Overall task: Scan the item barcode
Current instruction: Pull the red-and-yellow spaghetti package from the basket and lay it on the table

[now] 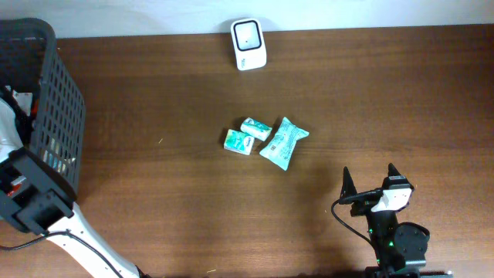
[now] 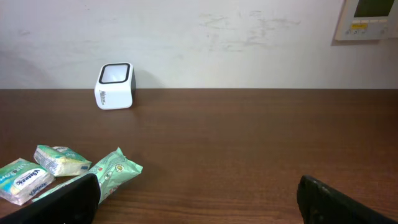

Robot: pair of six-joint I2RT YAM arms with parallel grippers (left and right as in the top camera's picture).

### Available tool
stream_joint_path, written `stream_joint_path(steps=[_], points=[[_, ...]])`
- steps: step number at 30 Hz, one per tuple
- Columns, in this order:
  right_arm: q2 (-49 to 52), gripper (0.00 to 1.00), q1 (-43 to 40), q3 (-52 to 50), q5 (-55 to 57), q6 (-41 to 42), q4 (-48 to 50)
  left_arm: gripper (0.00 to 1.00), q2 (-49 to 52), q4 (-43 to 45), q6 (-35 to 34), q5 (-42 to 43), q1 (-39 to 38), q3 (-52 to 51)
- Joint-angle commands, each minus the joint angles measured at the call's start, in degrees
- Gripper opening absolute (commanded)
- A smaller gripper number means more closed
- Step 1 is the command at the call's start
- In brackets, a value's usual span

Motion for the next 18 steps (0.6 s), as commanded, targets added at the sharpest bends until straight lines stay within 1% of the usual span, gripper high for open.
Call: stream_joint_path(steps=[1, 3, 5, 6, 8, 11, 12, 13, 14, 16, 17, 18], points=[[-0.28, 0.99, 0.35, -0.42, -0.28, 0.61, -0.07, 0.00, 2.38, -4.57, -5.92, 0.66, -0.15, -1.73], [-0.28, 0.99, 0.35, -0.42, -0.28, 0.59, -0.04, 0.00, -1.73, -4.85, -8.52, 0.70, -0.63, -0.63], [-0.28, 0.99, 0.35, -0.42, -0.28, 0.59, -0.07, 0.00, -10.84, -4.81, -14.16, 0.74, -1.86, 1.95], [-0.28, 0.99, 0.35, -0.42, -0.28, 0.59, -0.07, 0.00, -15.04, -4.74, -15.93, 0.98, -2.38, 2.91], [-0.28, 0.99, 0.35, -0.42, -0.28, 0.61, -0.07, 0.00, -25.46, -3.91, -19.28, 5.05, -4.11, 4.70], [-0.28, 0.99, 0.35, -0.42, -0.28, 0.59, -0.07, 0.00, -38.32, -1.55, -20.48, 9.66, -8.83, 4.81], [-0.28, 0.99, 0.35, -0.42, -0.28, 0.59, -0.07, 0.00, -42.75, -1.36, -20.48, 11.69, -11.87, 4.81], [-0.28, 0.99, 0.35, -0.42, -0.28, 0.61, -0.07, 0.00, -47.36, -2.29, -20.50, 13.70, -17.25, 4.79], [-0.28, 0.99, 0.35, -0.42, -0.28, 0.61, -0.07, 0.00, -49.18, -4.61, -20.50, 13.88, -21.79, 4.79], [-0.28, 0.99, 0.35, -0.42, -0.28, 0.61, -0.07, 0.00, -48.65, -9.86, -20.46, 13.81, -31.45, 4.55], [-0.28, 0.99, 0.35, -0.42, -0.28, 0.61, -0.07, 0.00, -47.41, -11.52, -20.46, 12.92, -35.63, 3.54], [-0.28, 0.99, 0.35, -0.42, -0.26, 0.61, -0.07, 0.00, -46.27, -11.54, -20.52, 12.52, -38.23, 1.77]])
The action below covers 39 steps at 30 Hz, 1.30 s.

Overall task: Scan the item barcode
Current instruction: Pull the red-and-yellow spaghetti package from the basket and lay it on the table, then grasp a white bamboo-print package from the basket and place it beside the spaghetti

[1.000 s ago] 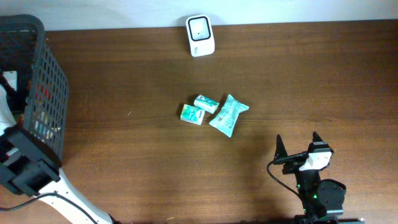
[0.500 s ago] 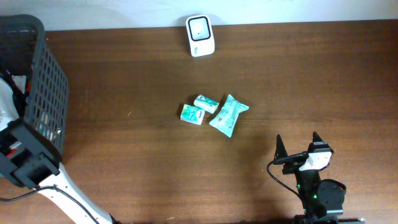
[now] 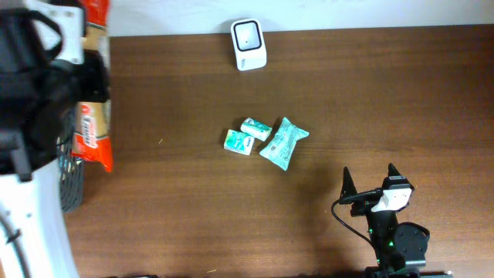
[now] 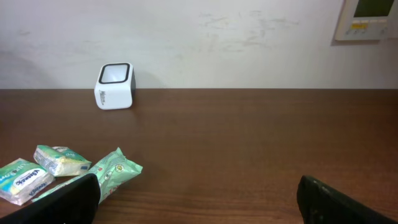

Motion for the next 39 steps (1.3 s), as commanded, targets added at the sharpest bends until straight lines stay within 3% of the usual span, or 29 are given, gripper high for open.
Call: stream_joint_path(steps=[1, 7, 12, 19, 20, 21, 22, 23, 25, 27, 29, 30, 32, 34, 35, 39], points=[[-0.28, 0.99, 0.35, -0.42, -0.28, 0.63, -0.07, 0.00, 3.10, 0.59, -1.53, -1.46, -6.05, -2.89], [-0.28, 0.99, 0.35, -0.42, -0.28, 0.61, -0.07, 0.00, 10.80, 4.31, -15.21, -1.18, -8.20, -21.40], [-0.28, 0.99, 0.35, -0.42, -0.28, 0.63, -0.07, 0.00, 14.45, 19.28, -24.74, -0.98, -13.79, -40.28], [-0.28, 0.99, 0.35, -0.42, -0.28, 0.63, -0.07, 0.00, 17.22, 26.51, -27.61, -1.01, -17.00, -47.34], [-0.28, 0.99, 0.35, -0.42, -0.28, 0.63, -0.07, 0.03, 17.77, 27.08, -27.58, -1.01, -17.00, -47.34], [-0.28, 0.99, 0.35, -0.42, -0.28, 0.63, -0.07, 0.49, 17.77, 27.30, -27.56, -1.01, -17.00, -47.34], [-0.28, 0.99, 0.35, -0.42, -0.28, 0.63, -0.07, 0.74, 17.77, 27.47, -27.56, -1.01, -17.00, -47.34], [-0.28, 0.99, 0.35, -0.42, -0.28, 0.61, -0.07, 0.82, 17.75, 27.87, -27.54, -1.01, -17.00, -47.32], [-0.28, 0.99, 0.35, -0.42, -0.28, 0.63, -0.07, 0.86, 17.31, 27.39, -26.75, -0.98, -17.00, -44.59], [-0.28, 0.99, 0.35, -0.42, -0.28, 0.61, -0.07, 0.87, 14.51, 25.46, -21.62, -1.44, -16.61, -38.69], [-0.28, 0.99, 0.35, -0.42, -0.28, 0.63, -0.07, 1.00, 9.35, 24.15, -20.35, -4.61, -14.36, -29.83], [-0.28, 0.99, 0.35, -0.42, -0.28, 0.63, -0.07, 0.99, 6.60, 24.22, -19.80, -7.21, -12.50, -25.70], [-0.28, 0.99, 0.35, -0.42, -0.28, 0.63, -0.07, 0.99, 1.92, 24.24, -12.28, -11.02, -7.10, -18.60], [-0.28, 0.99, 0.35, -0.42, -0.28, 0.63, -0.07, 0.99, -1.77, 24.30, -11.65, -19.87, -0.59, -17.33], [-0.28, 0.99, 0.35, -0.42, -0.28, 0.61, -0.07, 0.99, -3.06, 24.26, -11.65, -26.56, 6.75, -17.33], [-0.28, 0.99, 0.35, -0.42, -0.28, 0.63, -0.07, 0.99, -2.49, 22.25, -11.65, -24.13, 21.07, -18.36]])
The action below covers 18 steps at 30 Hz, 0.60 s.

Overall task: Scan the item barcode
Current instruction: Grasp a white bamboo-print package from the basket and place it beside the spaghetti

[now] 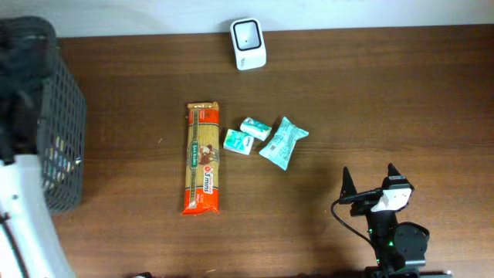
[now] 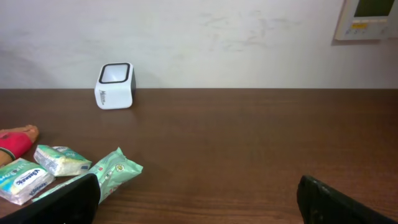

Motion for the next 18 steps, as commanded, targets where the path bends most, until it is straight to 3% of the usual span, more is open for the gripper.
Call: stream_joint_path(steps=[1, 5, 9, 15, 17, 18], points=[[-0.33, 0.99, 0.37, -0.42, -0.28, 0.61, -0.07, 0.99, 1.11, -2.36, 1.14, 1.11, 8.24, -1.20], [-0.33, 0.99, 0.37, -0.42, -0.28, 0.61, -0.07, 1.00, 8.00, -5.25, 6.25, 4.48, 14.45, -1.88], [-0.33, 0.99, 0.37, -0.42, -0.28, 0.61, -0.07, 0.91, 20.17, -5.07, 21.42, 6.12, 15.87, -1.88], [-0.33, 0.99, 0.37, -0.42, -0.28, 0.59, -0.04, 0.90, 31.89, 3.39, 22.18, 3.67, 18.69, -1.88], [-0.33, 0.99, 0.37, -0.42, -0.28, 0.61, -0.07, 0.87, 34.77, 5.75, 27.58, 3.74, 19.98, -1.88], [-0.33, 0.99, 0.37, -0.42, -0.28, 0.61, -0.07, 0.80, 36.70, 7.28, 32.70, 3.50, 20.31, -1.88]])
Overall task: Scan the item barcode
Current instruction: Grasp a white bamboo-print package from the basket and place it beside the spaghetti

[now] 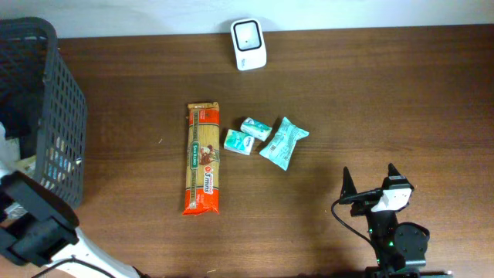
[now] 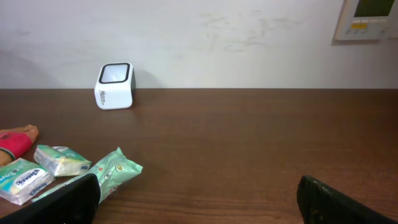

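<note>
A long red and yellow pasta packet point(image 1: 202, 157) lies flat on the table, left of the small packets; its red end point(image 2: 15, 140) shows at the left edge of the right wrist view. The white barcode scanner point(image 1: 248, 35) point(image 2: 115, 86) stands at the far edge. My right gripper point(image 1: 369, 174) point(image 2: 199, 205) rests open near the front right, nothing between its fingers. Of the left arm, only a black joint and white link point(image 1: 31, 224) show at the lower left, by the basket; its gripper is hidden.
A dark mesh basket point(image 1: 46, 93) stands at the far left. Two small tissue packs point(image 1: 239, 141) point(image 1: 255, 128) and a green pouch point(image 1: 283, 142) point(image 2: 112, 174) lie mid-table, right of the pasta. A wall runs behind the scanner.
The left arm, which stood blurred over the basket at the left edge, now sits lower at the bottom left. The pasta packet, the small packets and the right gripper have not moved.
At first only the small packets lay mid-table, with the left arm at the basket. Then the left arm held the pasta packet up beside the basket. Later the packet lay on the table left of the small packets, where it still lies, the arm back at the left.
</note>
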Robot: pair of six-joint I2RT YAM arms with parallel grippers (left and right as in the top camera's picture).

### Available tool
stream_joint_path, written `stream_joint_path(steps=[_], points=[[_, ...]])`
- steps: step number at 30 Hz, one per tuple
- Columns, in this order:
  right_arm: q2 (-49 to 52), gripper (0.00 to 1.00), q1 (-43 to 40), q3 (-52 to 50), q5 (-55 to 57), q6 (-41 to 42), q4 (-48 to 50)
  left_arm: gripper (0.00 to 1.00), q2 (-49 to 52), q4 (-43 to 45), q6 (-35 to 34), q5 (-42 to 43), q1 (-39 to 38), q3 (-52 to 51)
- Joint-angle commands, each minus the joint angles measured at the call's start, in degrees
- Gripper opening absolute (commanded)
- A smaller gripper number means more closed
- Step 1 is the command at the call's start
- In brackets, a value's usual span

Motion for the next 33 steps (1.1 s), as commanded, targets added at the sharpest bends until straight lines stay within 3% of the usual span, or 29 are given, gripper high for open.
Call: stream_joint_path(steps=[1, 7, 10, 11, 12, 13, 14, 16, 22, 26, 33], points=[[-0.33, 0.99, 0.37, -0.42, -0.28, 0.63, -0.07, 0.76, 4.42, 2.84, 10.97, -1.14, 1.03, -0.04], [-0.33, 0.99, 0.37, -0.42, -0.28, 0.61, -0.07, 0.74, 11.63, 6.58, 11.54, -1.36, 1.03, -0.04], [-0.33, 0.99, 0.37, -0.42, -0.28, 0.63, -0.07, 0.68, 14.51, 7.10, 11.54, -1.38, 1.03, -0.04], [-0.33, 0.99, 0.37, -0.42, -0.28, 0.63, -0.07, 0.60, 14.75, 7.37, 11.54, -1.36, 1.03, -0.04], [-0.33, 0.99, 0.37, -0.42, -0.28, 0.61, -0.07, 0.44, 14.86, 7.61, 11.54, -1.36, 1.03, -0.04], [-0.33, 0.99, 0.37, -0.42, -0.28, 0.63, -0.07, 0.39, 14.86, 7.67, 11.54, -1.36, 1.03, -0.04], [-0.33, 0.99, 0.37, -0.42, -0.28, 0.63, -0.07, 0.19, 14.86, 7.98, 11.54, -1.38, 1.03, -0.02], [-0.33, 0.99, 0.37, -0.42, -0.28, 0.61, -0.04, 0.00, 14.84, 8.50, 11.54, -1.38, 0.96, -0.02], [-0.33, 0.99, 0.37, -0.42, -0.28, 0.61, -0.04, 0.00, 6.99, 8.74, 11.45, -1.36, -3.04, 1.81], [-0.33, 0.99, 0.37, -0.42, -0.28, 0.63, -0.07, 0.00, -5.35, 10.21, 3.30, 1.14, -5.88, 2.29], [-0.33, 0.99, 0.37, -0.42, -0.28, 0.63, -0.04, 0.00, -28.96, 13.18, 1.33, 1.25, -16.00, 2.29]])
